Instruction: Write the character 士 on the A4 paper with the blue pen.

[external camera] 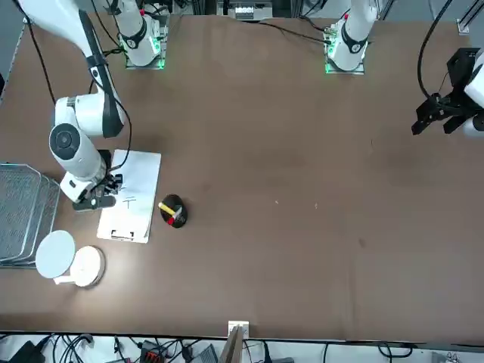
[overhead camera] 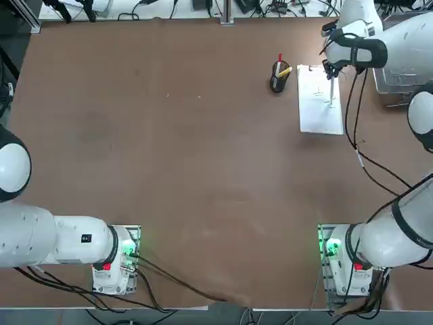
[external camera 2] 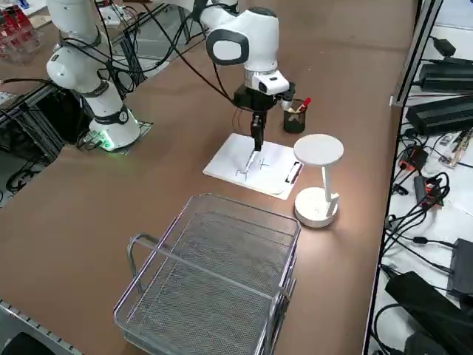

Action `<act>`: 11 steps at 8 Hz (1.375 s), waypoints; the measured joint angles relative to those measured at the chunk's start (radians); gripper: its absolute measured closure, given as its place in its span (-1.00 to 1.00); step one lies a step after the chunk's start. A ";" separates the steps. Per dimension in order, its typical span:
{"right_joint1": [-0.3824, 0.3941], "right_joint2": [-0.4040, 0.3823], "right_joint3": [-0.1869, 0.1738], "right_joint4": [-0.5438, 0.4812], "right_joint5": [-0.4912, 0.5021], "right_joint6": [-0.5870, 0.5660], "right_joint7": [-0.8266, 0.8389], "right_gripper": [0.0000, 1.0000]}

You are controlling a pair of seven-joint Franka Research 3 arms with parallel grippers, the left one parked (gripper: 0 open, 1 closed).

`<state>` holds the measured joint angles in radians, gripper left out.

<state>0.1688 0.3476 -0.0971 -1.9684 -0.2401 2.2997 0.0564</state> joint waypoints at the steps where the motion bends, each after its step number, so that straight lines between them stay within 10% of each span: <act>1: 0.000 0.004 0.000 0.010 0.000 0.001 0.000 0.60; 11: 0.031 -0.019 0.025 0.190 0.097 -0.210 0.005 0.60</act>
<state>0.1995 0.3290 -0.0716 -1.7781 -0.1433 2.0898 0.0618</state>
